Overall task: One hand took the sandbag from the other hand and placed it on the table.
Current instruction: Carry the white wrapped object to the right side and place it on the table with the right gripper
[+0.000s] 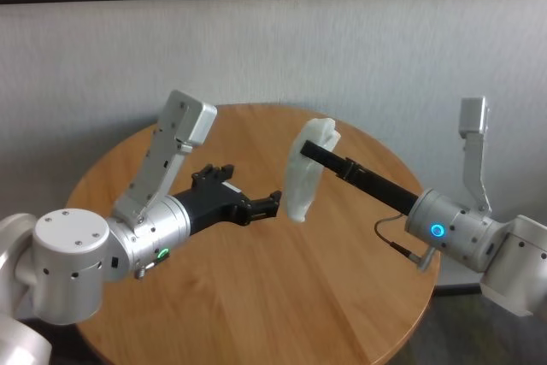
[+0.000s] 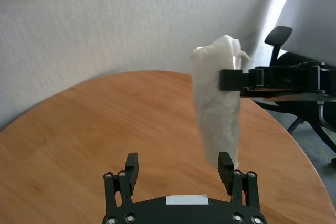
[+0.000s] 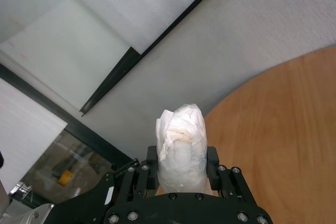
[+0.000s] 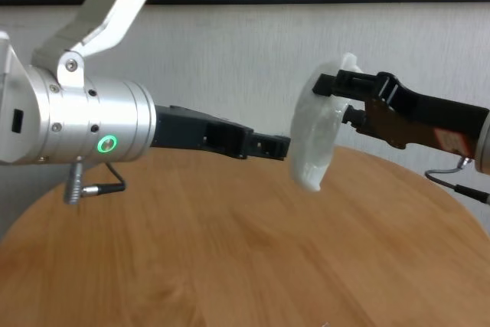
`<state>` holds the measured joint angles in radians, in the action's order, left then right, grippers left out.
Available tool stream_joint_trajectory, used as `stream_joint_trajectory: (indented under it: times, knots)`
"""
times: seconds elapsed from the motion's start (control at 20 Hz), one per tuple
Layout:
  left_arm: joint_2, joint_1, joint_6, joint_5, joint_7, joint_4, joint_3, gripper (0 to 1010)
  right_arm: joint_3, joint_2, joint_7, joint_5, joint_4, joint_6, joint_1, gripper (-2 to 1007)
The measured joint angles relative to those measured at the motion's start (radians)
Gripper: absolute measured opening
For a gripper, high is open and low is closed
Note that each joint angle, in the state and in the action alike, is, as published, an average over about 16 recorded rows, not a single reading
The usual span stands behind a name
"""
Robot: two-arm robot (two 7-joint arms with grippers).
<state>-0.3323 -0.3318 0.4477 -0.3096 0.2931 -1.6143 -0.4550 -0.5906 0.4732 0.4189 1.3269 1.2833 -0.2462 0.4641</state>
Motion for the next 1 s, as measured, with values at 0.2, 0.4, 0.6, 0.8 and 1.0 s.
stream_joint_trajectory:
  times: [0.2,0.4,0.6,0.8,1.0]
  knots:
    - [0.007,0.016,0.009,0.016,-0.030,-0.011,0.018,1000,-0.002,0.012,0.001,-0.004,-0.004,0.004,0.002,535]
    - [0.015,0.029,0.018,0.034,-0.057,-0.020,0.035,1000,-0.003,0.023,0.002,-0.009,-0.009,0.005,0.002,535]
    - [0.023,0.041,0.026,0.056,-0.085,-0.029,0.049,1000,-0.002,0.032,0.001,-0.017,-0.016,0.005,0.002,535]
    - [0.031,0.051,0.034,0.079,-0.109,-0.036,0.061,1000,-0.001,0.043,-0.004,-0.029,-0.023,0.001,0.003,535]
    - [0.040,0.059,0.038,0.098,-0.127,-0.040,0.071,1000,0.004,0.055,-0.014,-0.043,-0.033,-0.001,0.005,535]
